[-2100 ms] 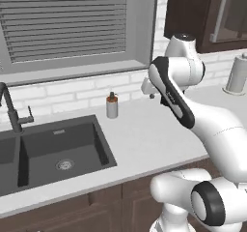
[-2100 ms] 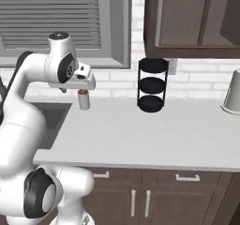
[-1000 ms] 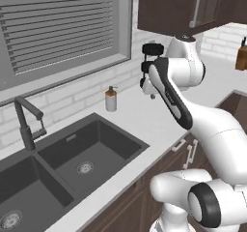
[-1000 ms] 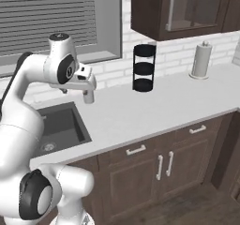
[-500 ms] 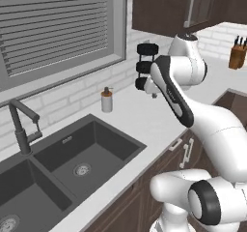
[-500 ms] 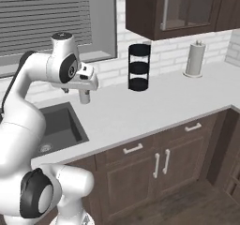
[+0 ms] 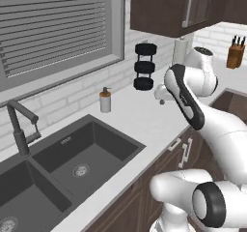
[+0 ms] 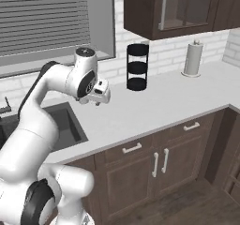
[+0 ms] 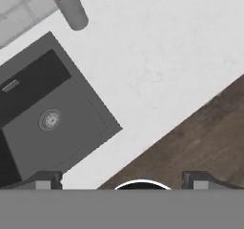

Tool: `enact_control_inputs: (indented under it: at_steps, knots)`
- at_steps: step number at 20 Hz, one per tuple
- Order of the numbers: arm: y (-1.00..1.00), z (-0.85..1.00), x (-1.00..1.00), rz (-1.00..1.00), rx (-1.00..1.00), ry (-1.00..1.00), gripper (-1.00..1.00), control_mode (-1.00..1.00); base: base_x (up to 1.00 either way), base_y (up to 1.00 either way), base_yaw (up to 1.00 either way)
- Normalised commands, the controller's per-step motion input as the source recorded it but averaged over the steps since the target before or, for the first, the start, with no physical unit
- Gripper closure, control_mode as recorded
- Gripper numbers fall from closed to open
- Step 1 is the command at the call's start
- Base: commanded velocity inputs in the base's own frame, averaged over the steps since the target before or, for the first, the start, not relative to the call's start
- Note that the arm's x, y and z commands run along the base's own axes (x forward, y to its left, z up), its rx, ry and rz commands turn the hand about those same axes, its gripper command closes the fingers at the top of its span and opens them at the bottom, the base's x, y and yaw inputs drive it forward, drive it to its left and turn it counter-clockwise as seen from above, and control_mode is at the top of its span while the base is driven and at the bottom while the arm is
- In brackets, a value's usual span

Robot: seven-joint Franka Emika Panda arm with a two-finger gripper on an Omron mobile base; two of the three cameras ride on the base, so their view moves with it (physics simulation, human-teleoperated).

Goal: Take a straw from the drawer in front and place it inside the glass cup on the dining counter.

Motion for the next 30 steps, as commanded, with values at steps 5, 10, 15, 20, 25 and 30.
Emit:
enact_control_inputs:
  at_steps: [5, 10, 15, 20, 25, 30]
  knots:
    - [-1.0, -1.0, -0.01, -0.09, 0.45, -0.06, -1.0, -1.0, 0.0, 0.0, 0.0]
    - [-0.98, -1.0, -0.01, -0.11, 0.4, 0.01, -1.0, -1.0, 0.0, 0.0, 0.0]
    - [-0.81, -0.88, -0.01, -0.04, 0.42, 0.03, -1.0, -1.0, 0.0, 0.0, 0.0]
    - [-0.6, -0.71, 0.01, -0.02, 0.41, 0.05, -1.0, -1.0, 0.0, 0.0, 0.0]
    - [-0.33, -0.56, 0.28, 0.0, 0.3, 0.02, -1.0, -1.0, 0.0, 0.0, 0.0]
    - [-0.01, -0.27, 0.59, 0.0, 0.17, 0.0, -1.0, -1.0, 0.0, 0.0, 0.0]
